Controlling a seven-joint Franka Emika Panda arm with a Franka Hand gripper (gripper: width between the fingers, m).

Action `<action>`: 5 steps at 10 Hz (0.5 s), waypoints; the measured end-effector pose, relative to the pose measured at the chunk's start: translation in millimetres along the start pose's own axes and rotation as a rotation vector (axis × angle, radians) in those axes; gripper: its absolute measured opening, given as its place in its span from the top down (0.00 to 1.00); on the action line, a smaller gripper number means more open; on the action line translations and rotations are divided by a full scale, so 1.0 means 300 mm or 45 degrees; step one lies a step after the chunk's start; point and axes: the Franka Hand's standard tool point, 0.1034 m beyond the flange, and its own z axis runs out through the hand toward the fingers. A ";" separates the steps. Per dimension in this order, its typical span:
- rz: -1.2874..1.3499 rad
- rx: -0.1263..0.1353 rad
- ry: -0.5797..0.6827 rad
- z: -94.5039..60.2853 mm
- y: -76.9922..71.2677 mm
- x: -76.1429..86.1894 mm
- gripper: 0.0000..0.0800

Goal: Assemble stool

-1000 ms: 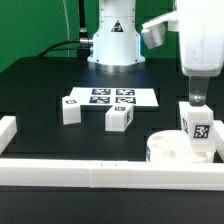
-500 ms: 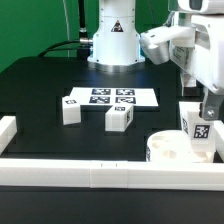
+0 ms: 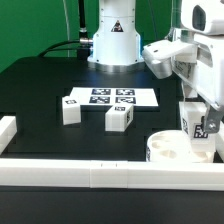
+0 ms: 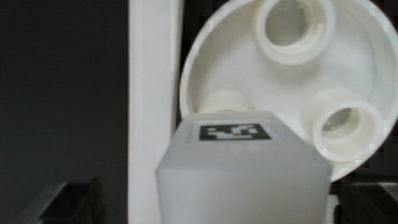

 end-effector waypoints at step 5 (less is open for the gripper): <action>0.004 0.007 0.000 0.009 -0.005 -0.002 0.58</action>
Offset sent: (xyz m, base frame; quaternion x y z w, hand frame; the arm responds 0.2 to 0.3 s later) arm 0.0000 0.0000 0.0000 0.0000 0.0000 0.0000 1.0000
